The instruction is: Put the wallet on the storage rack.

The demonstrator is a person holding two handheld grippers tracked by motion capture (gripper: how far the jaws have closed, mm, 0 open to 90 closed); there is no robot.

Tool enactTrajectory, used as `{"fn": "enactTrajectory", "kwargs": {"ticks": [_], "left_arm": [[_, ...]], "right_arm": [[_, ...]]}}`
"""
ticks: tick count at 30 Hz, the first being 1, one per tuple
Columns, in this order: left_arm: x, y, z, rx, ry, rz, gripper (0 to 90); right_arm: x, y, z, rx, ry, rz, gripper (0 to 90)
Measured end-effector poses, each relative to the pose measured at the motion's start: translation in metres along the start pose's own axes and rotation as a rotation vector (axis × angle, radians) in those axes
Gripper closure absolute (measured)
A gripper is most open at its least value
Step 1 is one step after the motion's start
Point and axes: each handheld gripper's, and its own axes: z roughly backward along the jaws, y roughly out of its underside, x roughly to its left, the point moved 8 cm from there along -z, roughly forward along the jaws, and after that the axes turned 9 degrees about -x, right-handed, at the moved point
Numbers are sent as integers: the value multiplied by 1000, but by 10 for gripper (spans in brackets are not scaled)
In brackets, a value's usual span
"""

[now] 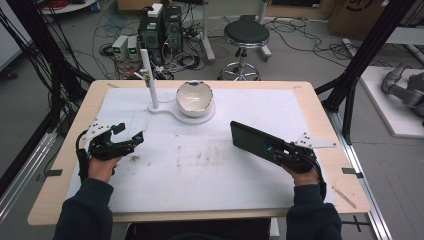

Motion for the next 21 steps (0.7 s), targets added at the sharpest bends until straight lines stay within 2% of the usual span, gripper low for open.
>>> {"fn": "enactTrajectory", "kwargs": {"ticks": [2, 3, 4, 10, 14, 17, 21], "left_arm": [[-1, -1, 0, -2, 1, -2, 178], [-1, -1, 1, -5, -1, -1, 178], [-1, -2, 1, -6, 0, 1, 178], [0, -2, 2, -8, -2, 9, 179], [1, -3, 3, -13, -6, 10, 184], [0, -3, 4, -12, -3, 5, 184], [-1, -2, 6, -12, -2, -5, 184]], "right_arm": [[0, -1, 0, 6, 1, -2, 730], [0, -3, 1, 11, 5, -25, 730], [0, -3, 1, 11, 5, -25, 730], [-1, -9, 3, -10, 7, -63, 729], [0, -21, 1, 22, 30, -95, 732], [-1, -37, -8, 40, 33, -56, 734], [-2, -50, -16, 39, 23, -35, 735]]}}
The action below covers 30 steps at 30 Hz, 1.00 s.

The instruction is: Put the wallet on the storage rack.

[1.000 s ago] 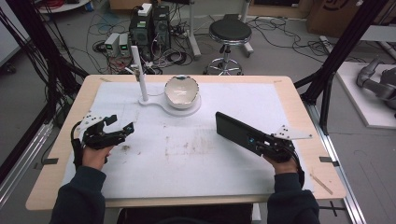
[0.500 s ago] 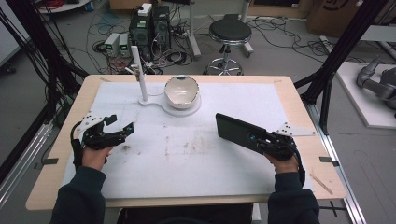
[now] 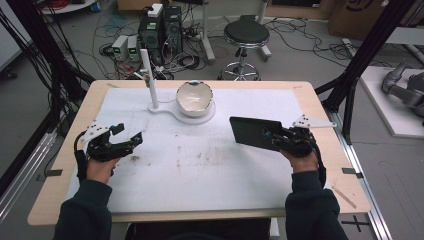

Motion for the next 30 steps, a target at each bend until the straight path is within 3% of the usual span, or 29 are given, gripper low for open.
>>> {"fn": "enactTrajectory", "kwargs": {"ticks": [5, 6, 7, 10, 14, 15, 19, 26, 29, 30], "left_arm": [[2, 0, 2, -1, -5, 6, 184], [2, 1, 2, 0, -6, 8, 184], [2, 1, 2, 0, -6, 13, 184], [2, 0, 2, -2, -8, 12, 184], [3, 1, 3, -3, -9, 13, 184], [3, 1, 3, -7, -9, 20, 184], [5, 2, 7, -9, -8, 24, 184], [7, 6, 6, -10, -10, 37, 184], [8, 6, 6, -12, -11, 41, 184], [8, 6, 6, -11, -13, 41, 184]], "right_arm": [[2, -26, -14, -15, -14, 37, 736], [5, -38, -20, -22, -28, 35, 736], [5, -38, -20, -22, -28, 35, 736], [13, -59, -31, -48, -92, -5, 737], [22, -85, -51, -23, -91, 83, 737], [24, -95, -62, -17, -99, 89, 737], [26, -105, -79, -4, -114, 97, 739], [30, -125, -115, 30, -112, 161, 738], [35, -131, -130, 53, -121, 213, 738], [37, -133, -138, 74, -124, 253, 738]]}}
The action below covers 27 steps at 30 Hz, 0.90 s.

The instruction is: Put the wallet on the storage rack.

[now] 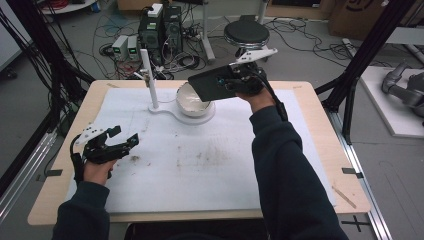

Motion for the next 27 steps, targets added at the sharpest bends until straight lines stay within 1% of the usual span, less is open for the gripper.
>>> {"fn": "enactTrajectory", "kwargs": {"ticks": [1, 3, 4, 5, 6, 9, 10, 11, 12, 13, 16, 19, 21, 22, 23, 24, 25, 27], "left_arm": [[0, 0, 0, -2, 1, 4, 184], [1, 1, -1, 0, -1, 5, 184], [1, 1, -1, 1, -1, 6, 184], [1, 1, -1, 1, -2, 7, 184], [1, 1, -1, 0, -4, 8, 184], [2, 0, 0, -5, -2, 13, 184], [2, 0, 0, -11, -4, 20, 184], [2, 0, 0, -11, -5, 21, 184], [2, 0, 0, -10, -4, 22, 184], [2, 0, 0, -9, -2, 22, 184], [2, 0, 0, -12, -3, 25, 184], [2, 0, 0, -14, 3, 33, 184], [2, -1, 0, -17, 6, 41, 184], [2, -2, 0, -24, 8, 47, 184], [2, -2, 1, -25, 8, 50, 184], [2, -3, 1, -30, 5, 53, 184], [3, -3, 2, -28, 6, 55, 184], [4, -3, 2, -29, 4, 56, 184]], "right_arm": [[0, 0, 0, 0, 0, 0, 738], [1, -2, -8, 28, -4, 47, 738], [2, -3, -17, 52, -9, 84, 738], [2, -3, -17, 52, -9, 84, 738], [2, -3, -21, 69, -12, 102, 738], [3, -1, -31, 109, -6, 174, 738], [2, 1, -37, 140, 7, 220, 738], [2, 1, -37, 140, 7, 220, 738], [0, 5, -42, 176, 8, 264, 737], [0, 5, -42, 176, 8, 264, 737], [1, 7, -50, 200, 1, 325, 736], [4, 7, -58, 240, 4, 410, 735], [6, 7, -65, 267, 7, 453, 735], [7, 8, -72, 285, 8, 483, 735], [7, 8, -72, 285, 8, 483, 735], [7, 10, -78, 305, 6, 499, 735], [7, 10, -78, 305, 6, 499, 735], [9, 13, -84, 320, 4, 501, 734]]}}
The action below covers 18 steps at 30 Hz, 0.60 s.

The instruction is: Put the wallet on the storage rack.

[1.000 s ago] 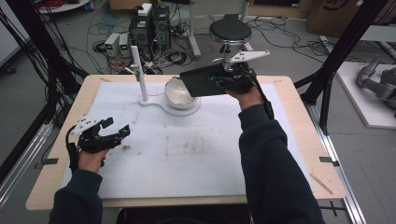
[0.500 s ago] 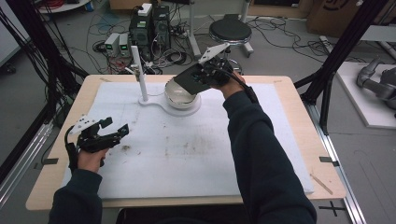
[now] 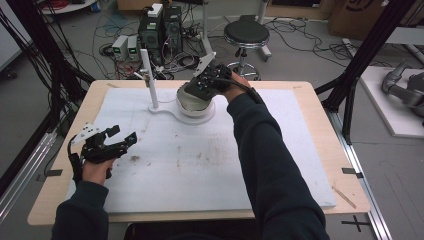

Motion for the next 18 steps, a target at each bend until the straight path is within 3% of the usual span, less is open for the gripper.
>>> {"fn": "enactTrajectory", "kwargs": {"ticks": [7, 13, 14, 15, 16, 17, 18], "left_arm": [[1, 0, 1, 0, -1, 3, 184], [1, 0, 1, 0, 2, 3, 184], [1, 0, 1, 0, 2, 2, 184], [2, 0, 2, 0, 2, 2, 184], [2, 0, 2, 2, 2, 2, 184], [2, 0, 2, 2, 2, 4, 184], [2, 0, 2, 2, 1, 6, 184]], "right_arm": [[13, 8, -17, -7, -30, -9, 733], [23, 12, -26, -68, -58, -74, 720], [23, 12, -27, -75, -62, -85, 706], [25, 14, -27, -88, -75, -126, 671], [25, 14, -27, -88, -75, -126, 671], [26, 17, -27, -93, -77, -149, 569], [26, 17, -27, -93, -77, -149, 569]]}}
